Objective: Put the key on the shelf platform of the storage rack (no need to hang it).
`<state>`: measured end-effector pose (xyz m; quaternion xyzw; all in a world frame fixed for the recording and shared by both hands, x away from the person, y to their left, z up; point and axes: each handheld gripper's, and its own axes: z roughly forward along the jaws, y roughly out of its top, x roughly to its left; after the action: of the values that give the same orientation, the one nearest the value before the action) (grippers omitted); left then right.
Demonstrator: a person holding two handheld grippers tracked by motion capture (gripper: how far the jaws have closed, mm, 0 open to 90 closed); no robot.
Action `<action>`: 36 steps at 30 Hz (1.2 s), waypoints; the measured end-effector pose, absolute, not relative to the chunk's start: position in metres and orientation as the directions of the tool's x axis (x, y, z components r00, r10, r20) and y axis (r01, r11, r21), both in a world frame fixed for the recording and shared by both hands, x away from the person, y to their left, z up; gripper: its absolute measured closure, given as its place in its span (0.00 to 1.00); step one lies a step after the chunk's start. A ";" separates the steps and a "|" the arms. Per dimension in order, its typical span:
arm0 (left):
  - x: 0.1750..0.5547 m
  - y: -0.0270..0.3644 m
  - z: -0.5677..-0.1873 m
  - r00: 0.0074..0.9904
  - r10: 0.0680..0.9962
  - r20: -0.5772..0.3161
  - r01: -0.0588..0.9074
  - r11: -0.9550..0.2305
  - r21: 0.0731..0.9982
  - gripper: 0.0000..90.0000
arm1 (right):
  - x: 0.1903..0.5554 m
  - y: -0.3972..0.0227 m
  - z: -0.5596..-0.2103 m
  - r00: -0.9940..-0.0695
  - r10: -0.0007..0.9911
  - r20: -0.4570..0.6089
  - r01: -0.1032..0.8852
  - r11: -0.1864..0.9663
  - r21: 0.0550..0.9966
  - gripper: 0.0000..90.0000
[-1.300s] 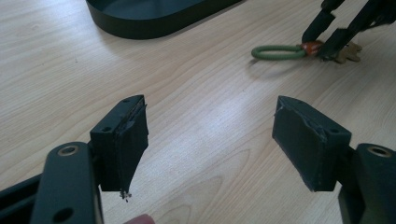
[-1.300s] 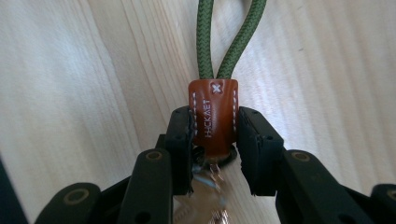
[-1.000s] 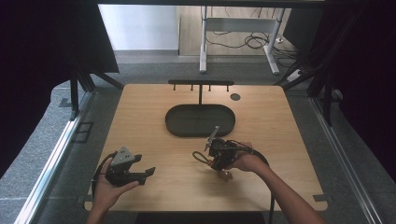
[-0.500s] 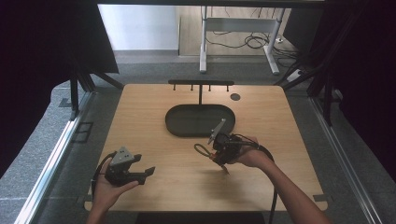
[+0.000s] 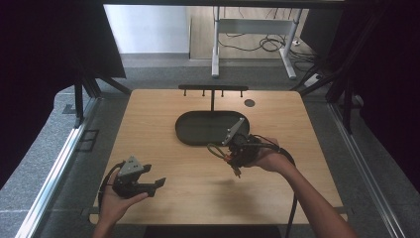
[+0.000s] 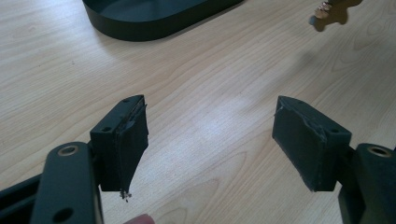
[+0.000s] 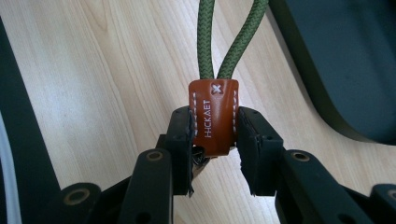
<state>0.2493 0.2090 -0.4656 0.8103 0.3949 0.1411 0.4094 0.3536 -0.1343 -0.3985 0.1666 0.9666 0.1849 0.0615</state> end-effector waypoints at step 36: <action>0.250 0.212 -0.465 0.652 0.751 -0.107 0.522 -0.343 0.781 0.30 | 0.401 -0.137 -0.381 -0.919 0.387 -0.077 0.334 0.867 0.369 0.74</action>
<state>0.2499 0.2119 -0.4654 0.8078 0.3939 0.1372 0.4165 0.4010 -0.1369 -0.3809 0.1872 0.9634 0.1771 0.0743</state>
